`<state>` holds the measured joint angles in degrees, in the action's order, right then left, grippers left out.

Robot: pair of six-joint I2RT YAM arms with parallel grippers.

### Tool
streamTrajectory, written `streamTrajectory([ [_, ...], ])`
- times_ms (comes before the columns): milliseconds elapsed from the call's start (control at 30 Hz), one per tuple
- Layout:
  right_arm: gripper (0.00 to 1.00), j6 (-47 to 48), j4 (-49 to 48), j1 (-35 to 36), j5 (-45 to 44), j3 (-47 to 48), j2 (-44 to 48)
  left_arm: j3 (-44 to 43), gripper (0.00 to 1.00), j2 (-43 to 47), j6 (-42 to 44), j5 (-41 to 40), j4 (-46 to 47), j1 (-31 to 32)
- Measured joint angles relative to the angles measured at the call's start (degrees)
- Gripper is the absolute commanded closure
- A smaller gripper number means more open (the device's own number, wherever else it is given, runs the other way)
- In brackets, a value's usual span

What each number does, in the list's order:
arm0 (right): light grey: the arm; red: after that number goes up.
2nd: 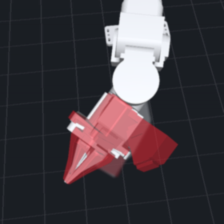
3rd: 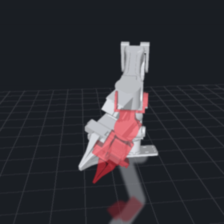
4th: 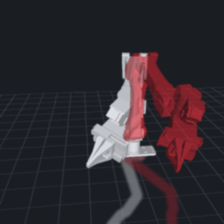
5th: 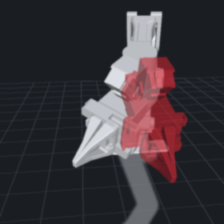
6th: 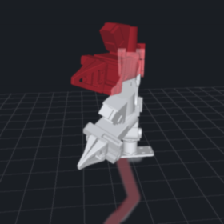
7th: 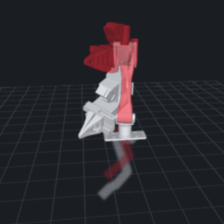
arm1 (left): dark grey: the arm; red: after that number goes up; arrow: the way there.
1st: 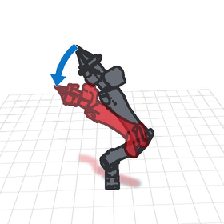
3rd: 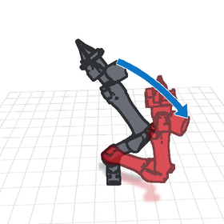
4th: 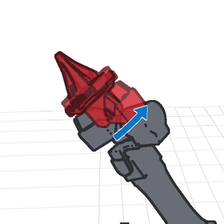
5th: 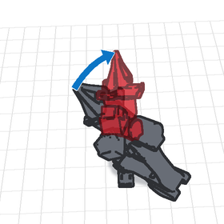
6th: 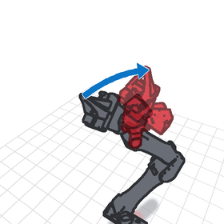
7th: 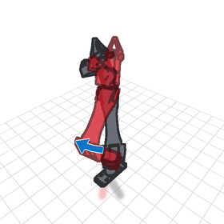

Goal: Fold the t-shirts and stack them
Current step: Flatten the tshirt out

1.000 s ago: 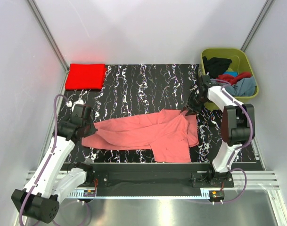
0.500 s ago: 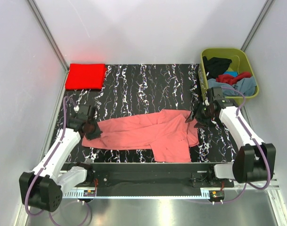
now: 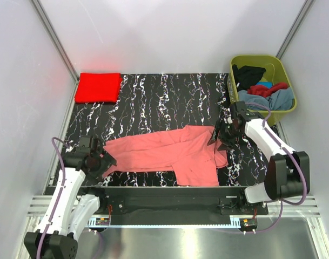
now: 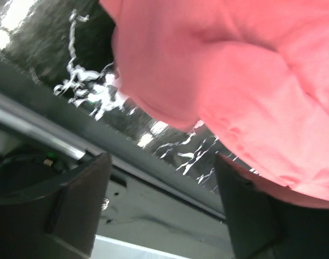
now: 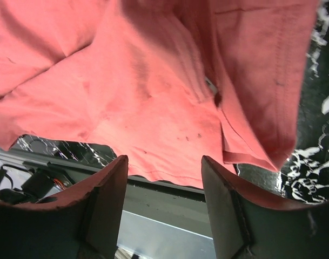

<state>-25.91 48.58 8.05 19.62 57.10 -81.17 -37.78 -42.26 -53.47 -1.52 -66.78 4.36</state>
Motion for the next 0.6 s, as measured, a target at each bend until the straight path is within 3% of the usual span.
streamTrajectory([
  [100, 0.36, 0.4, -0.5, 1.6, -0.1, 1.6, -2.1, -4.5, 0.16, -0.2, 0.1, -2.6, -3.5, -0.1],
  [267, 0.36, 0.5, -1.3, 4.3, -1.2, 3.8, -6.1, -14.2, 0.37, -3.7, 5.0, -4.4, -0.3, -0.2],
  [367, 0.38, 0.4, -2.2, 7.5, -3.0, 5.4, -9.9, -14.4, 0.42, -12.5, 7.6, 0.0, 6.7, 0.0],
  [467, 0.43, 0.2, -3.3, 10.6, -4.7, 6.6, -13.9, -14.4, 0.43, -25.7, 9.3, 3.1, 13.0, 1.7],
  [600, 0.46, -0.1, -4.9, 12.3, -6.8, 7.5, -18.6, -14.2, 0.43, -37.1, 11.1, 4.9, 18.4, 2.9],
])
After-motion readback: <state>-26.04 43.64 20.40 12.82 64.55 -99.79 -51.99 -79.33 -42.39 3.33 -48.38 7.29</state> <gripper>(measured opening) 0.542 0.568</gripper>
